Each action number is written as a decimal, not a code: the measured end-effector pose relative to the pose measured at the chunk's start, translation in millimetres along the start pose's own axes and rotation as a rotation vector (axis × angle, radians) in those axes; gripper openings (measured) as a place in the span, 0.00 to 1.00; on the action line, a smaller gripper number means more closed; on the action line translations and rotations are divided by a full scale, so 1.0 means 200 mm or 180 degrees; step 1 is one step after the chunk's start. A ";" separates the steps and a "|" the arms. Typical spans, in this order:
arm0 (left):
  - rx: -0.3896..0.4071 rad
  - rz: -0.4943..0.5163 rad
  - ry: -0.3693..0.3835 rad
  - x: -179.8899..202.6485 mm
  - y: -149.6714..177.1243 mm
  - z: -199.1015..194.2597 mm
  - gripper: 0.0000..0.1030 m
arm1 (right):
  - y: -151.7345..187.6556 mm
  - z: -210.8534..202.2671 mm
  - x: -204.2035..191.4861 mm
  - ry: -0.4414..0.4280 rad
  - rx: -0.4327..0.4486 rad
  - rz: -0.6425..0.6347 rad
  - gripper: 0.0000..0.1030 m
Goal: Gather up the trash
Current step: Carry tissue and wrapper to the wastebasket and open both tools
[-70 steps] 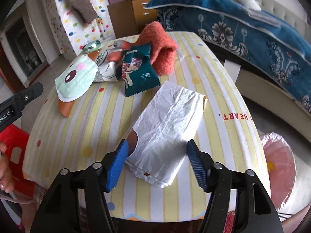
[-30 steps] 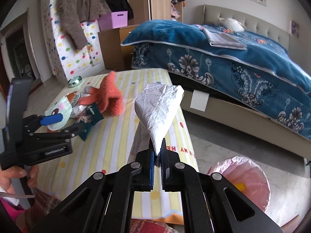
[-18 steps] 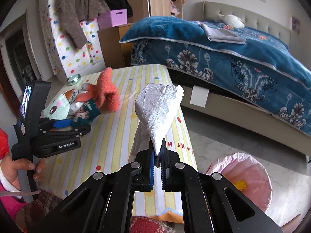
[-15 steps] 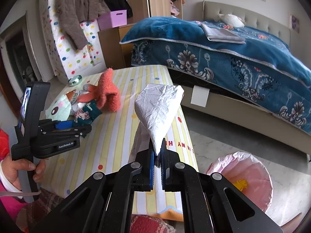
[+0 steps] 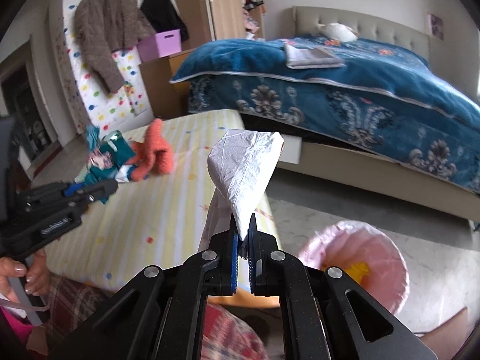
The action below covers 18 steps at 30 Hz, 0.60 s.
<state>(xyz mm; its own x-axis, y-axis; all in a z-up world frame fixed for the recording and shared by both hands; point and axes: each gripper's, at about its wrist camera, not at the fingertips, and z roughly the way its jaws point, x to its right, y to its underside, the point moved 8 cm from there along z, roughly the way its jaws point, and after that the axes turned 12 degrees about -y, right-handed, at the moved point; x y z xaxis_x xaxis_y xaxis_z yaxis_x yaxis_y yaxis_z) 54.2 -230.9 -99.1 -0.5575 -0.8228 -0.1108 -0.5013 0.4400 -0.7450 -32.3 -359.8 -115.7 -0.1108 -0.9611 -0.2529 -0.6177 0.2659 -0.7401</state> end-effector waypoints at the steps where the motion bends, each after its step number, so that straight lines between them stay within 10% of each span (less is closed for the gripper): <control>1: 0.0027 0.0062 0.0047 0.07 -0.01 0.00 0.21 | 0.02 -0.02 0.04 0.0061 0.0002 0.0026 0.05; 18: -0.0159 0.0965 0.0668 1.01 -0.02 0.24 0.22 | 0.29 -0.22 0.75 0.0766 -0.0096 0.0684 0.07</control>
<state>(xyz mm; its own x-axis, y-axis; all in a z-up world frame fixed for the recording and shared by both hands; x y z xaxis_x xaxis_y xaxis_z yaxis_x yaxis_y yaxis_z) -24.1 -415.3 -149.8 -0.8066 -0.5629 -0.1803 -0.3214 0.6738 -0.6654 -119.2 -491.5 -169.0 -0.4200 -0.8741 -0.2439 -0.5827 0.4658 -0.6659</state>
